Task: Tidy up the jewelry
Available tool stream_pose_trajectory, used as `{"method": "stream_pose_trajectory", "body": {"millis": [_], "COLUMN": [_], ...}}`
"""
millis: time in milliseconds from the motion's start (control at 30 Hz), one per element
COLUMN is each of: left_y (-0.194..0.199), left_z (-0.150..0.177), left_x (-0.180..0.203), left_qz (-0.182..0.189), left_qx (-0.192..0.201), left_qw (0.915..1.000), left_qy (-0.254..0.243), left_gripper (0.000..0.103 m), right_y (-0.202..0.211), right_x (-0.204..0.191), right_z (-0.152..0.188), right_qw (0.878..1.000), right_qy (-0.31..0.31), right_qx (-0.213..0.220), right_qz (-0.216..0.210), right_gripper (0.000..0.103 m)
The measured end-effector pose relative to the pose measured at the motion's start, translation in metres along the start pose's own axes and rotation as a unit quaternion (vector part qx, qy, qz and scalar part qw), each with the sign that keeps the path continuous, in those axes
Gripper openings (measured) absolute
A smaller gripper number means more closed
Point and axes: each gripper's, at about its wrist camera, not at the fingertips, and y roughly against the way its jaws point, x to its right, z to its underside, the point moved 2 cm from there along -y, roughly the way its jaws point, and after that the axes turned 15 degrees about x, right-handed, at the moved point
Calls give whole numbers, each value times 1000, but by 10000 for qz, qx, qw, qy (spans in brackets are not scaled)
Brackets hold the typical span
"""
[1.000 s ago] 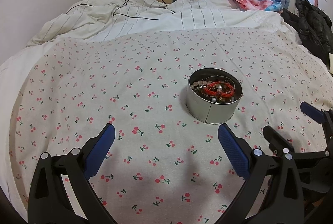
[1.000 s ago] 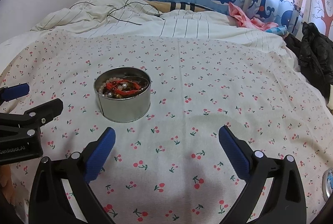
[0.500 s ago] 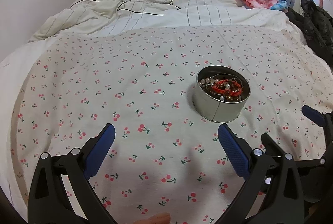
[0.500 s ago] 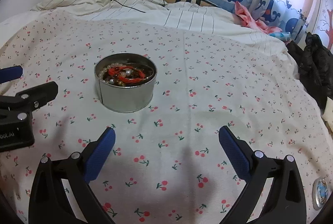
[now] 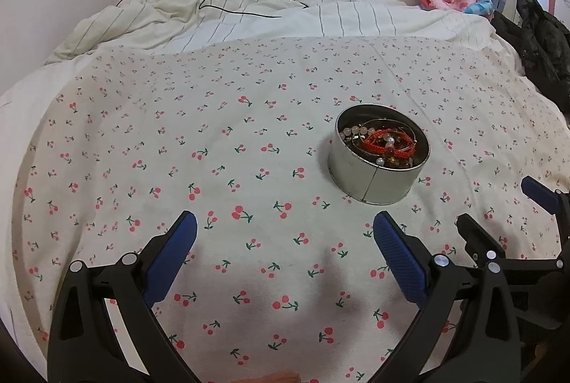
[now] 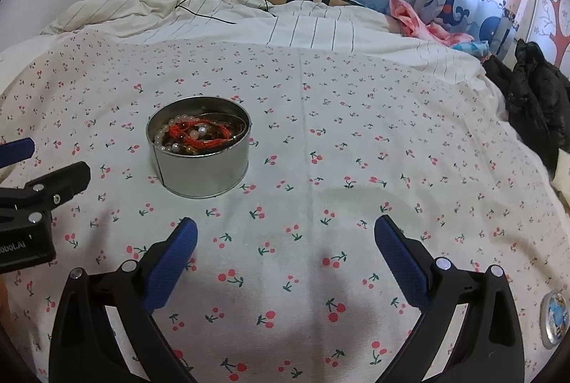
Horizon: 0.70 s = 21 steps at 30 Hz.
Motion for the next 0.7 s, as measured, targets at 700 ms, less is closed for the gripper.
{"method": "stream_pose_trajectory", "body": {"millis": [700], "left_y": [-3], "left_z": [2], "left_x": [1], "left_qz": [75], "left_qx": [-75], "left_qw": [9999], "left_qy": [45], "left_gripper": [95], "right_y": [0], "right_x": [-2], "right_z": [0], "right_qw": [9998], "right_qy": [-81], "right_qx": [-12], "right_qz": [-166], "right_gripper": [95]}}
